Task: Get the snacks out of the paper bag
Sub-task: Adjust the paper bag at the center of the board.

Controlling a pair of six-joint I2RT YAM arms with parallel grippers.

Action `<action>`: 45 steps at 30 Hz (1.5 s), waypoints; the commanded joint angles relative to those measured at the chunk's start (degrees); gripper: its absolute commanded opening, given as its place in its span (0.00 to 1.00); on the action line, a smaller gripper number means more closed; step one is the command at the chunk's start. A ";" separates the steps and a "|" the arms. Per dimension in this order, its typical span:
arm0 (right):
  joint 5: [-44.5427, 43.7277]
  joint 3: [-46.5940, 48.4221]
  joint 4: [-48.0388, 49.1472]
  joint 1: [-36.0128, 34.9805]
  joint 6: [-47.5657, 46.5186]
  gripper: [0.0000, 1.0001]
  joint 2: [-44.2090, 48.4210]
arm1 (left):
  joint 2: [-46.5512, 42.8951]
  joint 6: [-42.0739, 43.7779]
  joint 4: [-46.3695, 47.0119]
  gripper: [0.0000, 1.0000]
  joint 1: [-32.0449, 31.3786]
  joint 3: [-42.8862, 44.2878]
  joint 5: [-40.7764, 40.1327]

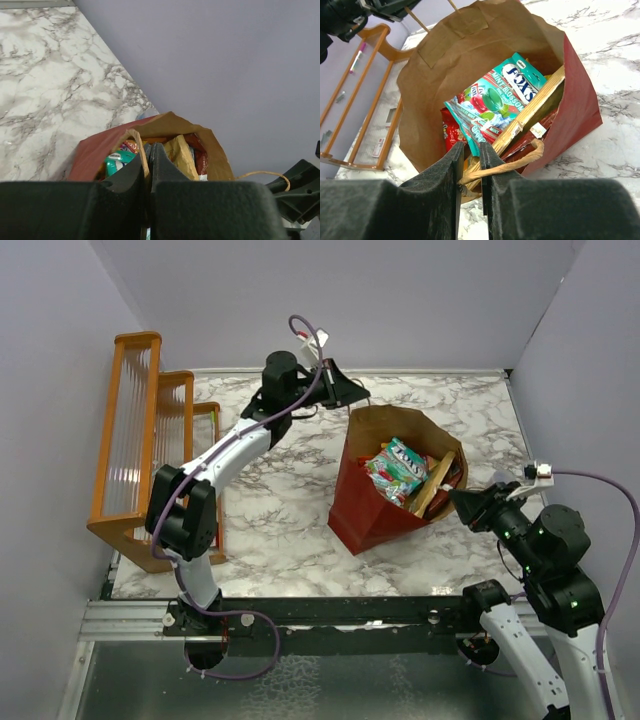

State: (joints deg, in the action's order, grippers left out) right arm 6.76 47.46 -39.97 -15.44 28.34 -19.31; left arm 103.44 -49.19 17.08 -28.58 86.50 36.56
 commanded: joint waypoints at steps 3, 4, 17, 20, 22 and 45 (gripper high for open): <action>9.68 0.43 3.94 -0.38 -4.33 0.21 -2.38 | -8.67 -4.02 4.69 0.00 7.52 -3.02 5.49; 12.01 0.07 5.27 -0.38 -5.01 0.21 -3.11 | -10.03 -3.86 3.82 0.00 8.41 -3.53 6.06; 42.57 -5.15 33.13 -0.38 2.11 0.37 -28.37 | -23.82 9.26 -21.41 0.00 27.91 0.48 9.25; 40.08 -3.82 27.99 -0.38 -1.69 0.48 -31.96 | -26.58 11.35 -22.95 0.00 28.05 -1.08 8.82; 37.56 -3.83 24.15 -0.38 -4.50 0.54 -32.48 | -28.39 11.26 -22.39 0.00 28.05 -3.44 9.84; 28.86 -14.65 36.46 -0.38 9.05 0.74 -39.09 | -46.54 8.72 -21.85 0.00 27.52 -21.96 13.55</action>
State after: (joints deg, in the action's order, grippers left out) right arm 38.50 36.93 -14.98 -15.70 28.75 -52.56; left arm 60.18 -41.01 -3.42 -0.60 64.12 49.95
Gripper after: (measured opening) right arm 0.733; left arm 0.011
